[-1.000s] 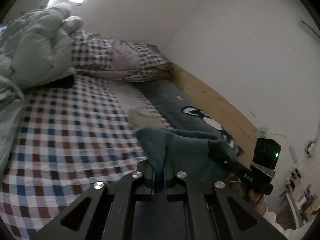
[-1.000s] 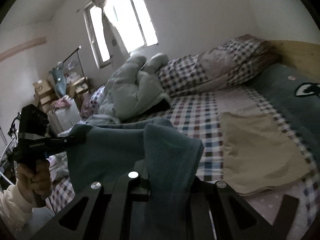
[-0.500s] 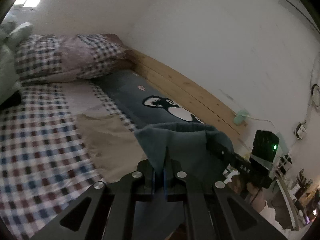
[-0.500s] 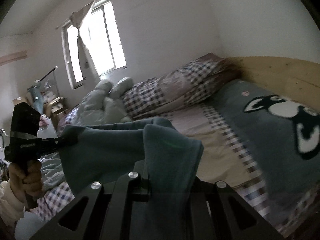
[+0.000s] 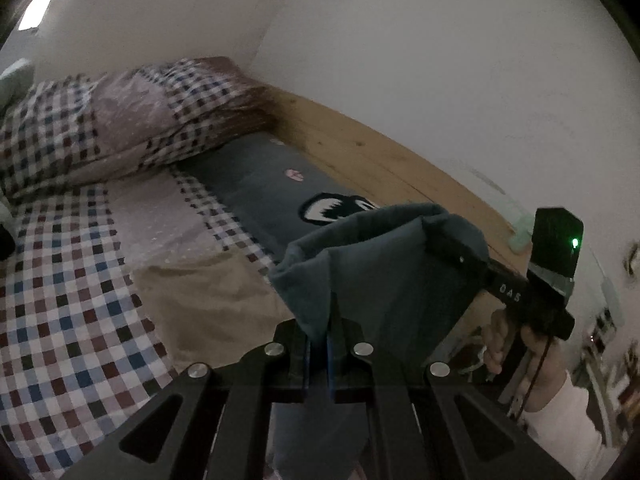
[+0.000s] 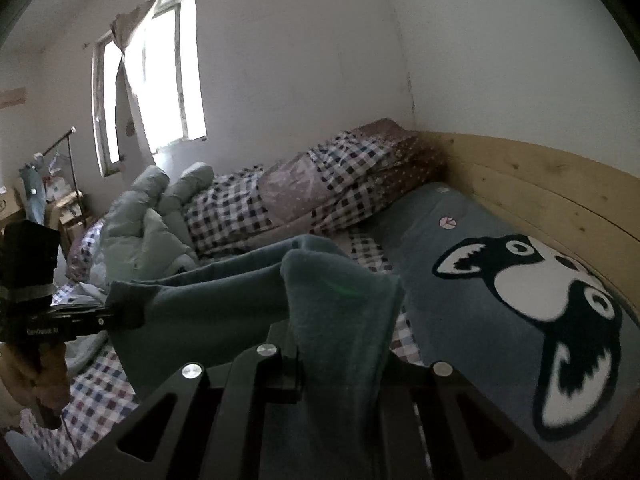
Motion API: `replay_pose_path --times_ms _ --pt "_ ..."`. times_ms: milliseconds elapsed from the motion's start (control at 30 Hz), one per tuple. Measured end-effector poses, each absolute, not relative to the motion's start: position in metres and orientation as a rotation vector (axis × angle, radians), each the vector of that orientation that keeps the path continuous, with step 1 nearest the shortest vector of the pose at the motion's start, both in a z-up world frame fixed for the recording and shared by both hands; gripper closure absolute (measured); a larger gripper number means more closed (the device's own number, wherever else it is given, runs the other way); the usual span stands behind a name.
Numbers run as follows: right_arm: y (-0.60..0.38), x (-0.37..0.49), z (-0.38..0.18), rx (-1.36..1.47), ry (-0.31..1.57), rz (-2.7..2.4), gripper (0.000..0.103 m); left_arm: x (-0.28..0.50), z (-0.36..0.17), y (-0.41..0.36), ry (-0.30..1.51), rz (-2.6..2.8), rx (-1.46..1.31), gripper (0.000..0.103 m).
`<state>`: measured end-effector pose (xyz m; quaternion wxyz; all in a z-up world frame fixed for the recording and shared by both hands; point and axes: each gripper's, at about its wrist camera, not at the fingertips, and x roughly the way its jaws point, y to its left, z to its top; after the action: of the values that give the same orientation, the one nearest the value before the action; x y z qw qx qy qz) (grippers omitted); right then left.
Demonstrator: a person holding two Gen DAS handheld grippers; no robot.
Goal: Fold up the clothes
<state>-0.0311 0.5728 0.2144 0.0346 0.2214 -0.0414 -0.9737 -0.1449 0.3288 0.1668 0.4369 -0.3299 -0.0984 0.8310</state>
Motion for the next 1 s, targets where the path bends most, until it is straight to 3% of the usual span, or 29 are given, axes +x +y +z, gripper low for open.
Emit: replay_pose_path --times_ms 533,1000 --pt "0.576 -0.175 0.195 0.792 -0.056 -2.932 0.095 -0.269 0.141 0.318 -0.365 2.135 -0.909 0.099" --pt "0.577 -0.315 0.077 1.191 -0.008 -2.783 0.094 -0.367 0.009 0.329 -0.347 2.202 -1.196 0.099"
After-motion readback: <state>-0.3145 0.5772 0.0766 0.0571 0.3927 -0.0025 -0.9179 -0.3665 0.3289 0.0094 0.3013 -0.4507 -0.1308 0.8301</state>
